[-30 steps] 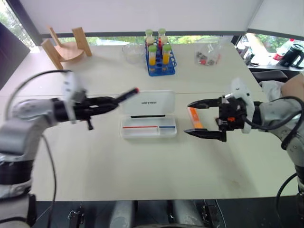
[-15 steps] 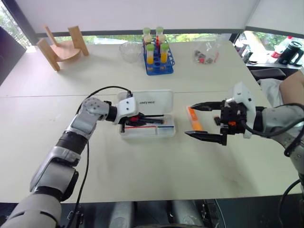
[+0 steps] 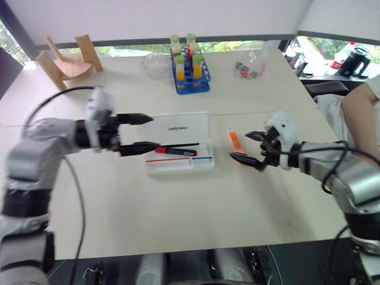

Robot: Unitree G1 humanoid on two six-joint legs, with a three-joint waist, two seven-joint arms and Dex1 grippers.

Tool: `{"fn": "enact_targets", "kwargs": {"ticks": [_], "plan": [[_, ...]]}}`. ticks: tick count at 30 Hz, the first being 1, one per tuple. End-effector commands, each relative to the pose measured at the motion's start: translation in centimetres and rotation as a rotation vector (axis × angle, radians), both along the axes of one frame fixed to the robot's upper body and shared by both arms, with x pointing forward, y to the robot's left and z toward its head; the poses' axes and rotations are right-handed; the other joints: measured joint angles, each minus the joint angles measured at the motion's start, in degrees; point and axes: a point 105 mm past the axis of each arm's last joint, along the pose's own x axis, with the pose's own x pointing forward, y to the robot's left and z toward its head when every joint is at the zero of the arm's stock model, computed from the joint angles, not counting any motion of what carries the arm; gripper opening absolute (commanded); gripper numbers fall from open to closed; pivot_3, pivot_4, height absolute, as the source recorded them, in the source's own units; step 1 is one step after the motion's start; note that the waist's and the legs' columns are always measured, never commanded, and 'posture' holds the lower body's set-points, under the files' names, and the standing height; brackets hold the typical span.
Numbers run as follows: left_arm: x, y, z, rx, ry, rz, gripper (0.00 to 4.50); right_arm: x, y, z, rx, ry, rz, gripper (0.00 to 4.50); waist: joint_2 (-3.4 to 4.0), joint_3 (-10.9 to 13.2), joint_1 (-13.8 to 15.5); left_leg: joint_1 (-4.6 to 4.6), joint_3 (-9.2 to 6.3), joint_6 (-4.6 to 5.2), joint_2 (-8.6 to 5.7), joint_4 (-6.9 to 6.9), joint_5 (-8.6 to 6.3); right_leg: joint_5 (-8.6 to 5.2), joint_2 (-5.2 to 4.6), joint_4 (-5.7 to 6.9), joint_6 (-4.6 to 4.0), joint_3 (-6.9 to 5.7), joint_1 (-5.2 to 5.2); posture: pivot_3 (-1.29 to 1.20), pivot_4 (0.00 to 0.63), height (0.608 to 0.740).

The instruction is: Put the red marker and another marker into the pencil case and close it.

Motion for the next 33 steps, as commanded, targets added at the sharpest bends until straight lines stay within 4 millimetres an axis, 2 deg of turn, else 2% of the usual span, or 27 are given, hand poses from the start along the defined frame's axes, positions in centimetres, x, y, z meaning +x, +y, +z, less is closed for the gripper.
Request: {"fn": "enact_targets", "kwargs": {"ticks": [1, 5, 8, 9, 10, 11, 16, 18, 21, 24, 28, 31, 33], "plan": [[-2.7, 1.4, 1.6, -0.01, -0.013, 0.034, 4.43, 1.7, -0.5, -1.2, -0.017, 0.018, -0.146, 4.5, 0.0, 0.0, 0.3, 0.01, 0.02, -0.01, -0.01, 0.01, 0.0, 0.0, 0.0, 0.0, 0.0, 0.0, 0.02, 0.0, 0.15, 0.74], [-4.9, 2.3, 1.0, 0.008, 0.022, 0.088, 4.43, 2.3, 0.3, -4.2, -0.013, 0.119, -0.181, 4.5, -0.02, 0.0, 0.9, -0.01, 0.06, -0.01, -0.03, 0.0, 0.0, -0.01, -0.05, -0.07, -0.01, -0.09, 0.09, 0.0, 0.15, 0.74], [-6.0, 2.4, 0.6, 0.008, 0.048, 0.108, 4.43, 2.4, 0.1, -5.7, -0.056, 0.153, -0.2, 4.5, -0.09, 0.0, 0.8, 0.04, 0.13, -0.01, -0.05, 0.01, 0.0, 0.0, -0.1, -0.1, 0.0, -0.06, 0.14, 0.0, 0.15, 0.74], [-6.2, 2.5, 0.6, 0.007, 0.045, 0.122, 4.5, 2.4, 0.3, -6.0, -0.06, 0.162, -0.185, 3.95, -0.11, 0.0, 0.7, 0.16, 0.12, -0.01, -0.04, 0.01, 0.0, 0.0, -0.09, -0.1, -0.01, -0.06, 0.25, 0.0, 0.15, 0.74], [-6.3, 2.6, 0.6, 0.005, 0.04, 0.137, 4.5, 2.3, 0.4, -6.1, -0.066, 0.163, -0.175, 3.64, -0.11, 0.0, 0.7, 0.28, 0.12, -0.01, -0.04, 0.01, 0.0, 0.0, -0.08, -0.1, -0.01, -0.06, 0.36, 0.0, 0.15, 0.74], [-6.4, 2.6, 0.6, 0.002, 0.037, 0.149, 4.5, 2.4, 0.4, -6.0, -0.067, 0.159, -0.17, 3.16, -0.11, 0.0, 0.6, 0.36, 0.12, -0.01, -0.04, 0.0, 0.0, -0.01, -0.08, -0.1, -0.02, -0.07, 0.43, 0.0, 0.15, 0.74], [-6.8, 2.6, 0.3, 0.0, 0.04, 0.186, 4.5, 2.9, 0.0, -4.7, -0.058, 0.14, -0.156, 0.81, -0.11, 0.0, 0.4, 0.39, 0.11, -0.01, -0.03, 0.0, 0.0, 0.0, -0.04, -0.08, -0.03, -0.06, 0.45, 0.0, 0.15, 0.74], [-6.9, 2.7, 0.2, -0.001, 0.041, 0.194, 4.5, 3.1, -0.1, -3.2, -0.065, 0.107, -0.124, 0.83, -0.1, 0.0, 0.4, 0.38, 0.12, -0.01, -0.03, -0.04, 0.0, 0.0, -0.04, -0.09, -0.03, -0.06, 0.42, 0.0, 0.15, 0.74], [-7.2, 2.8, 0.4, 0.001, 0.042, 0.2, 4.5, 2.7, 0.6, 0.5, -0.054, 0.03, 0.011, 0.83, -0.03, 0.1, 0.6, 0.29, 0.12, -0.01, -0.04, -0.05, 0.0, 0.0, -0.06, -0.1, -0.03, -0.06, 0.32, 0.0, 0.15, 0.74], [-7.8, 2.7, -0.1, 0.028, 0.068, 0.178, 4.5, 0.0, 3.7, 3.3, -0.052, -0.007, 0.316, 0.83, 0.02, 0.1, 0.3, 0.27, 0.19, -0.01, -0.03, -0.1, 0.0, 0.0, -0.07, -0.11, -0.03, -0.01, 0.26, 0.0, 0.15, 0.74], [-7.7, 2.7, -0.4, 0.061, 0.072, 0.163, 4.5, -2.6, 8.6, 3.2, -0.069, -0.012, 0.62, 0.83, 0.0, 0.1, -0.2, 0.33, 0.14, 0.03, 0.11, -0.19, -0.03, -0.06, 0.12, -0.09, -0.14, -0.02, 0.21, 0.0, 0.15, 0.74], [-7.3, 2.8, -0.2, 0.065, 0.054, 0.17, 4.5, -3.4, 11.7, 1.9, -0.084, -0.022, 0.771, 0.83, 0.0, 0.1, 0.0, 0.32, 0.13, 0.03, 0.1, -0.18, -0.03, -0.07, 0.1, -0.09, -0.16, -0.05, 0.23, 0.0, 0.15, 0.74], [-7.1, 2.8, -0.2, 0.07, 0.046, 0.172, 4.5, -3.1, 13.7, 1.0, -0.081, -0.026, 0.809, 0.83, -0.02, 0.2, 0.1, 0.3, 0.18, 0.02, 0.07, -0.14, -0.02, -0.06, 0.03, -0.09, -0.15, -0.04, 0.21, 0.0, 0.15, 0.74]]}}
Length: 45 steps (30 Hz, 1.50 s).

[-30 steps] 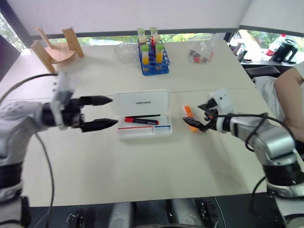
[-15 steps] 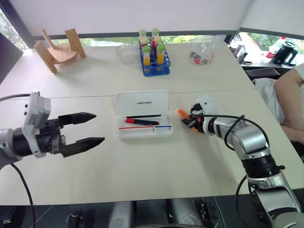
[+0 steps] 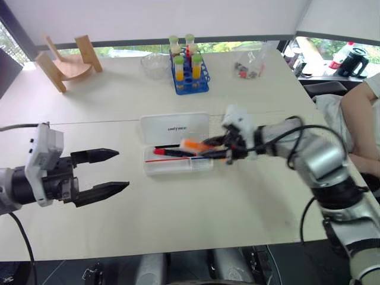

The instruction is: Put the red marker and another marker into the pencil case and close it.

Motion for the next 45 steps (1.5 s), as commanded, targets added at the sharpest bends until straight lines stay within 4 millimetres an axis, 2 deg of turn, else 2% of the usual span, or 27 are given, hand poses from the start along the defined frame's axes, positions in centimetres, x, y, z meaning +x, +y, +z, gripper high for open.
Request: {"fn": "enact_targets", "kwargs": {"ticks": [1, 5, 10, 16, 26, 33, 35, 37, 38, 40, 41, 42, 43, 44, 45], "plan": [[0.2, -0.1, 0.6, 0.026, -0.048, -0.005, 4.5, 0.3, 2.9, 0.0, 0.0, -0.077, 0.086, 0.83, -0.02, 0.0, 0.1, -0.01, 0.0, 0.0, 0.0, 0.03, 0.0, 0.0, -0.01, 0.01, 0.0, 0.0, 0.0, 0.0, 0.15, 0.74], [0.2, 0.0, 0.7, 0.036, -0.058, 0.006, 4.5, 0.9, 6.0, -1.5, -0.012, -0.099, 0.153, 0.83, -0.04, 0.0, 0.2, -0.02, -0.03, -0.03, -0.02, 0.02, 0.02, 0.01, -0.03, 0.01, 0.0, -0.03, -0.01, 0.0, 0.15, 0.74], [-0.1, -0.2, 0.7, 0.036, -0.065, 0.012, 4.5, 1.7, 7.9, -2.3, -0.04, -0.136, 0.187, 0.83, -0.04, 0.0, 0.1, -0.04, -0.03, -0.05, -0.02, 0.0, 0.02, 0.01, -0.04, 0.01, 0.0, -0.03, -0.04, 0.0, 0.15, 0.74], [-0.2, -0.2, 0.5, 0.042, -0.068, 0.026, 4.5, 2.6, 7.9, -2.9, -0.084, -0.199, 0.204, 0.83, -0.04, 0.0, 0.1, -0.04, -0.04, -0.06, -0.02, -0.02, 0.02, 0.01, -0.04, 0.02, 0.0, -0.03, -0.06, 0.0, 0.15, 0.74], [0.4, -0.5, 0.5, 0.035, -0.08, 0.031, 4.5, 3.3, 7.1, -2.7, -0.109, -0.19, 0.195, 0.83, -0.04, 0.0, 0.1, -0.04, -0.03, -0.06, -0.02, -0.03, 0.02, 0.01, -0.03, 0.02, 0.0, -0.03, -0.07, 0.0, 0.15, 0.74], [0.9, -0.7, 0.6, 0.028, -0.089, 0.023, 4.5, 3.5, 6.8, -1.2, -0.063, -0.162, 0.163, 4.36, -0.04, 0.0, 0.1, -0.04, -0.03, -0.06, -0.02, -0.03, 0.02, 0.01, -0.03, 0.02, 0.0, -0.03, -0.06, 0.0, 0.15, 0.74], [1.0, -0.7, 0.6, 0.027, -0.091, 0.022, 4.5, 3.5, 6.7, -0.5, -0.043, -0.167, 0.156, 4.45, -0.03, 0.0, 0.1, -0.04, -0.03, -0.06, -0.03, -0.03, 0.02, 0.01, -0.03, 0.02, 0.0, -0.03, -0.07, 0.0, 0.15, 0.74], [1.1, -0.7, 0.6, 0.025, -0.093, 0.019, 4.5, 3.7, 6.0, 1.7, 0.013, -0.183, 0.116, 4.45, -0.03, 0.0, 0.1, -0.04, -0.03, -0.06, -0.02, -0.04, 0.02, 0.01, -0.03, 0.02, 0.0, -0.02, -0.08, 0.0, 0.15, 0.74], [1.2, -0.8, 0.6, 0.023, -0.093, 0.016, 4.5, 4.1, 5.0, 3.3, 0.056, -0.191, 0.065, 4.45, -0.02, 0.0, 0.1, -0.06, -0.04, -0.06, -0.02, -0.04, 0.02, 0.01, -0.03, 0.02, 0.0, -0.03, -0.09, 0.0, 0.15, 0.74], [1.2, -0.8, 0.7, 0.02, -0.092, 0.013, 4.5, 4.6, 3.6, 5.1, 0.11, -0.19, -0.015, 4.45, -0.01, 0.0, 0.2, -0.07, -0.05, -0.06, -0.03, -0.03, 0.02, 0.01, -0.04, 0.02, 0.0, -0.03, -0.09, 0.0, 0.15, 0.74], [1.1, -0.8, 0.7, 0.021, -0.092, 0.01, 4.5, 5.0, 2.2, 5.8, 0.132, -0.188, -0.073, 4.45, -0.02, 0.0, 0.3, -0.07, -0.06, -0.06, -0.04, -0.03, 0.02, 0.01, -0.06, 0.02, 0.0, -0.03, -0.08, 0.0, 0.15, 0.74], [1.0, -0.9, 0.6, 0.017, -0.088, 0.004, 4.5, 5.7, -0.4, 6.4, 0.14, -0.199, -0.176, 4.45, -0.03, 0.0, 0.5, -0.08, -0.07, -0.06, -0.06, -0.03, 0.02, 0.01, -0.08, 0.01, 0.0, -0.04, -0.07, 0.0, 0.15, 0.74], [1.0, -0.9, 0.6, 0.015, -0.085, 0.0, 4.5, 6.7, -4.0, 6.8, 0.147, -0.208, -0.331, 4.45, -0.03, 0.0, 0.7, -0.08, -0.08, -0.06, -0.08, -0.03, 0.02, 0.01, -0.11, -0.01, 0.0, -0.05, -0.05, 0.0, 0.15, 0.74], [1.0, -0.9, 0.4, 0.012, -0.081, -0.003, 4.5, 7.3, -7.6, 6.8, 0.138, -0.205, -0.477, 4.45, -0.04, 0.0, 1.2, -0.1, -0.09, -0.06, -0.11, -0.03, 0.02, 0.01, -0.15, -0.03, 0.0, -0.07, -0.04, 0.0, 0.15, 0.74], [1.1, -1.0, 0.3, 0.011, -0.079, -0.005, 4.5, 7.3, -10.4, 6.5, 0.126, -0.198, -0.581, 4.45, -0.06, 0.0, 1.9, -0.11, -0.09, -0.06, -0.14, -0.03, 0.02, 0.0, -0.19, -0.07, 0.0, -0.08, -0.02, 0.0, 0.15, 0.74]]}}
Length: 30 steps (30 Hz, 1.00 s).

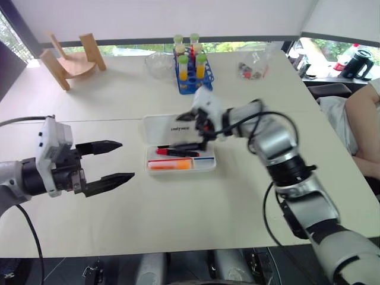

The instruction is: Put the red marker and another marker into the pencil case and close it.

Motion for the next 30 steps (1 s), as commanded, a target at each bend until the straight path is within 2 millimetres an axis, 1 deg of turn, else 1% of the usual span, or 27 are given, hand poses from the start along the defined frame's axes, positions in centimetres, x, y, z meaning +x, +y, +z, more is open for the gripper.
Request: {"fn": "enact_targets", "kwargs": {"ticks": [1, 2, 3, 5, 8, 11, 13, 15, 18, 19, 20, 21, 23, 24, 26, 29, 30], "plan": [[0.1, -0.2, 0.1, -0.007, -0.02, -0.019, 4.5, 0.6, -10.0, 0.1, 0.049, 0.028, -0.395, 4.45, -0.04, 0.0, 1.1, 0.0, 0.01, 0.0, -0.06, 0.0, 0.0, 0.0, -0.04, -0.07, 0.0, 0.0, 0.04, 0.0, 0.15, 0.74], [0.2, -0.3, 0.1, -0.01, -0.019, -0.023, 4.5, 0.1, -11.6, -0.8, 0.03, 0.049, -0.456, 4.45, -0.04, 0.0, 1.3, -0.02, 0.0, 0.0, -0.1, 0.0, 0.0, -0.01, -0.07, -0.12, -0.01, 0.0, 0.06, 0.0, 0.15, 0.74], [0.3, -0.4, 0.0, -0.013, -0.019, -0.027, 4.5, -0.3, -12.7, -1.8, 0.011, 0.061, -0.498, 4.45, -0.04, 0.0, 1.0, -0.02, 0.0, 0.01, -0.12, -0.02, -0.01, -0.01, -0.08, -0.16, -0.01, 0.01, 0.09, 0.0, 0.15, 0.74], [0.7, -0.4, 0.0, -0.019, -0.022, -0.036, 4.5, -1.1, -14.3, -3.6, -0.008, 0.091, -0.575, 4.45, -0.01, 0.0, 0.1, -0.01, 0.1, 0.03, -0.06, -0.04, -0.02, -0.01, -0.01, -0.14, 0.0, 0.09, 0.04, 0.0, 0.15, 0.74], [1.2, -0.6, 0.0, -0.018, -0.026, -0.052, 4.5, -1.6, -16.2, -6.6, -0.029, 0.143, -0.686, 4.45, 0.03, 0.0, -1.3, 0.11, 0.29, 0.05, 0.1, -0.08, -0.02, 0.0, 0.17, 0.08, 0.0, 0.26, -0.08, 0.0, 0.15, 0.74], [1.5, -0.7, -0.1, -0.012, -0.03, -0.064, 4.5, -1.9, -17.5, -9.4, -0.016, 0.213, -0.779, 4.45, 0.05, 0.0, -2.0, 0.16, 0.35, 0.05, 0.12, -0.06, -0.01, 0.0, 0.21, 0.14, 0.0, 0.33, -0.09, 0.0, 0.15, 0.74], [1.7, -0.6, -0.1, -0.011, -0.034, -0.066, 4.5, -2.1, -17.7, -10.9, -0.01, 0.252, -0.809, 4.45, 0.02, 0.0, -2.1, 0.15, 0.35, 0.05, 0.12, -0.04, -0.01, 0.0, 0.2, 0.14, 0.01, 0.32, -0.07, 0.0, 0.15, 0.74], [1.8, -0.6, -0.1, -0.01, -0.036, -0.067, 4.5, -2.1, -17.8, -12.0, 0.008, 0.275, -0.831, 4.45, -0.07, 0.0, -2.1, 0.15, 0.33, 0.05, 0.12, -0.01, -0.01, 0.01, 0.19, 0.13, 0.01, 0.31, -0.04, 0.0, 0.15, 0.74], [1.8, -0.5, 0.0, -0.007, -0.04, -0.063, 4.5, -1.8, -17.7, -12.7, 0.042, 0.296, -0.854, 3.76, -0.12, 0.0, -2.1, 0.25, 0.32, 0.05, 0.12, 0.04, -0.01, 0.01, 0.19, 0.1, 0.02, 0.31, 0.11, 0.0, 0.15, 0.74], [1.8, -0.5, 0.0, -0.007, -0.041, -0.062, 4.5, -1.7, -17.5, -12.8, 0.052, 0.3, -0.856, 3.14, -0.14, 0.0, -2.1, 0.28, 0.32, 0.05, 0.12, 0.06, -0.01, 0.01, 0.19, 0.1, 0.02, 0.31, 0.16, 0.0, 0.15, 0.74], [1.8, -0.5, 0.0, -0.008, -0.044, -0.058, 4.5, -1.6, -17.3, -12.9, 0.057, 0.303, -0.854, 2.65, -0.16, -0.1, -2.1, 0.31, 0.32, 0.05, 0.12, 0.07, -0.01, 0.01, 0.18, 0.1, 0.02, 0.31, 0.21, 0.0, 0.15, 0.74], [1.8, -0.5, 0.0, -0.008, -0.045, -0.055, 4.5, -1.5, -17.0, -13.1, 0.055, 0.301, -0.846, 2.35, -0.22, -0.1, -2.1, 0.33, 0.32, 0.05, 0.11, 0.08, -0.01, 0.01, 0.18, 0.09, 0.02, 0.31, 0.23, 0.0, 0.15, 0.74], [1.8, -0.4, 0.1, -0.01, -0.047, -0.05, 4.5, -1.4, -16.3, -13.1, 0.055, 0.298, -0.822, 1.41, -0.29, -0.1, -2.0, 0.37, 0.31, 0.05, 0.11, 0.08, -0.01, 0.01, 0.18, 0.09, 0.02, 0.31, 0.28, 0.0, 0.15, 0.74], [1.7, -0.4, 0.1, -0.011, -0.046, -0.048, 4.5, -1.3, -16.0, -12.9, 0.049, 0.289, -0.805, 0.82, -0.3, -0.1, -2.0, 0.37, 0.31, 0.05, 0.11, 0.08, -0.01, 0.01, 0.18, 0.08, 0.02, 0.3, 0.28, 0.0, 0.15, 0.74], [1.5, -0.4, 0.1, -0.012, -0.04, -0.048, 4.5, -1.4, -15.2, -12.1, 0.046, 0.278, -0.757, 0.03, -0.31, -0.1, -2.1, 0.38, 0.3, 0.05, 0.11, 0.08, -0.01, 0.01, 0.18, 0.09, 0.02, 0.3, 0.28, 0.0, 0.15, 0.74], [1.0, -0.4, -0.1, -0.013, -0.022, -0.057, 4.5, -2.5, -12.3, -9.1, 0.021, 0.228, -0.533, 0.03, -0.21, -0.1, -2.1, 0.36, 0.29, 0.05, 0.12, 0.03, -0.01, 0.01, 0.18, 0.1, 0.02, 0.3, 0.22, 0.0, 0.15, 0.74], [0.9, -0.4, -0.1, -0.013, -0.018, -0.059, 4.5, -2.8, -11.6, -8.5, 0.013, 0.214, -0.482, 0.03, -0.19, -0.1, -2.1, 0.32, 0.26, 0.05, 0.12, 0.01, -0.01, 0.0, 0.19, 0.11, 0.02, 0.29, 0.18, 0.0, 0.15, 0.74]]}}
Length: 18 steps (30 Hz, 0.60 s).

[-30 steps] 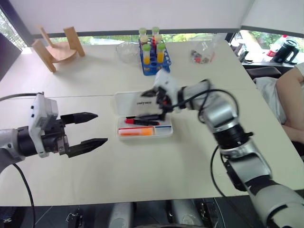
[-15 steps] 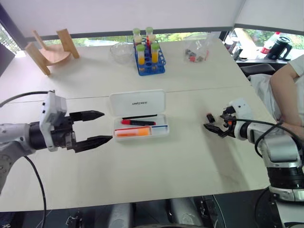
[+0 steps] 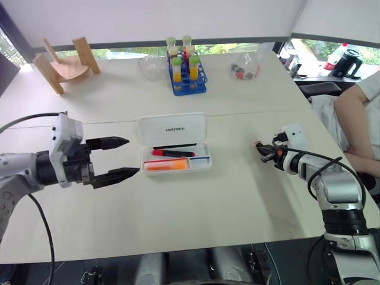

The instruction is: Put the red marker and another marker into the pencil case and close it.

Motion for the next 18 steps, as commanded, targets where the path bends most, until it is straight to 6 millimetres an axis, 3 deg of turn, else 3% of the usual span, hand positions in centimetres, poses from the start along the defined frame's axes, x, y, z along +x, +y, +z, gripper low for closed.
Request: {"fn": "enact_targets", "kwargs": {"ticks": [1, 3, 5, 13, 18], "plan": [[-0.7, -0.1, 1.0, 0.002, -0.032, -0.019, 4.5, -1.4, 4.3, 3.1, -0.002, -0.066, 0.286, 0.03, 0.03, 0.0, 0.0, -0.09, -0.04, 0.0, 0.01, -0.03, 0.0, 0.0, 0.02, 0.0, 0.0, -0.02, -0.1, 0.0, 0.15, 0.74], [-1.0, -0.1, 0.8, 0.005, -0.019, -0.034, 4.5, -3.6, 9.1, 6.1, 0.036, -0.094, 0.638, 0.03, 0.23, 0.2, -0.2, -0.18, -0.1, 0.0, 0.03, -0.06, 0.0, -0.01, 0.06, 0.0, -0.01, -0.04, -0.19, 0.0, 0.15, 0.74], [-1.0, -0.1, 0.8, 0.01, -0.016, -0.039, 4.5, -4.6, 11.2, 6.8, 0.039, -0.078, 0.815, 0.03, 0.31, 0.2, -0.3, -0.2, -0.03, 0.0, 0.02, -0.06, 0.0, 0.0, 0.03, 0.0, 0.0, -0.01, -0.23, 0.0, 0.15, 0.74], [-0.8, -0.4, 0.9, 0.02, -0.04, -0.026, 4.5, -2.4, 14.0, 4.0, -0.062, -0.045, 0.982, 0.03, 0.12, 0.2, 1.2, -0.21, -0.16, 0.0, -0.06, 0.04, 0.0, -0.01, -0.08, -0.1, 0.01, -0.17, -0.09, 0.0, 0.15, 0.74], [-1.0, -0.3, 0.8, 0.02, -0.049, -0.004, 4.5, -1.3, 14.1, 2.8, -0.115, -0.032, 1.011, 0.03, 0.12, 0.2, 1.2, -0.25, -0.18, -0.01, -0.06, 0.03, 0.0, -0.01, -0.08, -0.08, 0.01, -0.17, -0.14, 0.0, 0.15, 0.74]]}}
